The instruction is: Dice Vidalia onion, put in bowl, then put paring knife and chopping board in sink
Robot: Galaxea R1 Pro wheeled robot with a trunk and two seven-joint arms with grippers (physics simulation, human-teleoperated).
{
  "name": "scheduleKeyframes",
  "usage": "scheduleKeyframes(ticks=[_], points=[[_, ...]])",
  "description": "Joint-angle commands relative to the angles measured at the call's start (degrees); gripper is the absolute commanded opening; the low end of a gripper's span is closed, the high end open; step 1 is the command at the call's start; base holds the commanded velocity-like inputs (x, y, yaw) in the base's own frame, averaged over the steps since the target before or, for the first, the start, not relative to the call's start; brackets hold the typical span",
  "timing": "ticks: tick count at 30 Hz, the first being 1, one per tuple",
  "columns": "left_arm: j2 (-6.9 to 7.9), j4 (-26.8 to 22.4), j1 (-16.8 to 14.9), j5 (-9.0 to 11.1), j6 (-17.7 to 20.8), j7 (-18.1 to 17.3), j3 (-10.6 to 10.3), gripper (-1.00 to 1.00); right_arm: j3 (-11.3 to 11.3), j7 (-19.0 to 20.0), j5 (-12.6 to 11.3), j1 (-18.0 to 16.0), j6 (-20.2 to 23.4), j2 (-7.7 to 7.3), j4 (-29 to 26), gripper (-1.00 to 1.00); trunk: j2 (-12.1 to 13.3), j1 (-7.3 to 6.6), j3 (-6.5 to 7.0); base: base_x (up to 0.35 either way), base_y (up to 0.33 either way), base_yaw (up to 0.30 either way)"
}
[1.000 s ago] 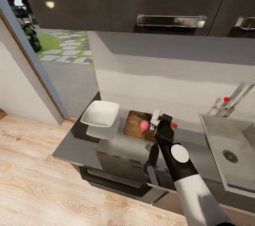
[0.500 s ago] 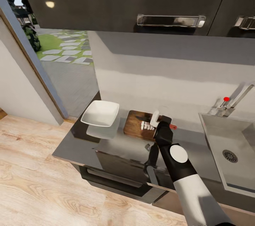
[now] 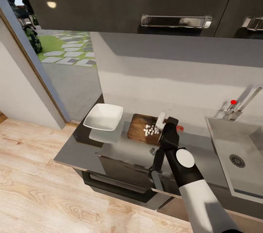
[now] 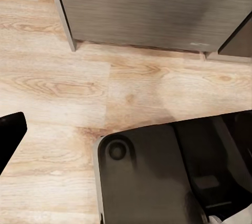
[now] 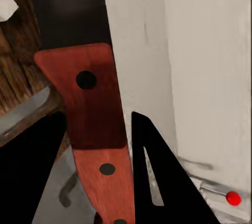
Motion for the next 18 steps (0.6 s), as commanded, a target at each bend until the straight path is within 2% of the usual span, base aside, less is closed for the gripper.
scheduleKeyframes(ticks=[1,2,5,6,9,10,11,12,13,14,15,16,18], points=[[-0.05,-0.11,0.01,-0.37,-0.09,-0.22,0.35,1.00,-0.23,0.15,0.18,-0.05,0.18,0.00,-1.11,-1.00,-0.10,0.04,-0.09,0.000,0.000,0.000],[-0.05,-0.11,0.04,-0.37,-0.09,-0.22,0.35,1.00,-1.18,-0.27,-1.15,-0.07,0.23,0.00,-4.10,-1.00,-0.10,0.04,-0.09,0.000,0.000,0.000],[-0.05,-0.11,0.06,-0.37,-0.09,-0.22,0.35,1.00,-6.62,-0.52,-8.54,-0.08,0.41,-0.32,-12.30,-1.00,-0.10,0.04,-0.09,0.000,0.000,0.000],[-0.05,-0.11,0.05,-0.37,-0.09,-0.22,0.35,1.00,-8.66,-0.34,-10.34,-0.06,0.37,-0.44,-14.37,-1.00,-0.10,0.04,-0.09,0.000,0.000,0.000],[-0.05,-0.11,0.04,-0.37,-0.09,-0.22,0.35,1.00,-16.63,1.06,-14.72,-0.07,0.14,-0.85,-17.84,-1.00,-0.10,0.04,-0.09,0.000,0.000,0.000],[-0.05,-0.11,0.03,-0.37,-0.09,-0.22,0.33,1.00,-19.79,2.36,-17.00,-0.05,0.11,-1.78,-18.45,-1.00,-0.10,0.04,-0.09,0.000,0.000,0.000],[-0.05,-0.11,0.04,-0.37,-0.09,-0.22,0.29,1.00,-21.67,3.74,-19.25,-0.07,0.12,-3.59,-18.84,-1.00,-0.10,0.04,-0.09,0.000,0.000,0.000],[-0.05,-0.11,0.03,-0.37,-0.09,-0.22,0.28,1.00,-22.20,4.22,-20.32,-0.08,0.20,-4.71,-19.18,-1.00,-0.10,0.04,-0.09,0.000,0.000,0.000],[-0.10,-0.11,0.02,-0.37,-0.09,-0.22,0.27,1.00,-22.75,4.75,-22.82,-0.06,0.48,-7.46,-20.01,-1.00,-0.10,0.04,-0.09,0.000,0.000,0.000],[-0.11,-0.11,0.04,-0.37,-0.09,-0.22,0.27,1.00,-22.89,4.89,-24.40,-0.06,0.64,-8.92,-20.27,-1.00,-0.10,0.04,-0.09,0.000,0.000,0.000],[-0.13,-0.11,0.04,-0.37,-0.09,-0.22,0.27,1.00,-23.01,5.02,-27.24,-0.08,1.20,-10.84,-20.49,-1.00,-0.10,0.04,-0.09,0.000,0.000,0.000],[-0.13,-0.11,0.03,-0.37,-0.09,-0.22,0.27,1.00,-23.10,5.10,-31.30,-0.08,2.85,-12.97,-20.59,-1.00,-0.10,0.04,-0.09,0.000,0.000,0.000],[-0.14,-0.11,0.02,-0.37,-0.09,-0.22,0.26,1.00,-23.28,5.20,-35.59,-0.05,5.03,-15.16,-20.61,-1.00,-0.10,0.04,-0.09,0.000,0.000,0.000]])
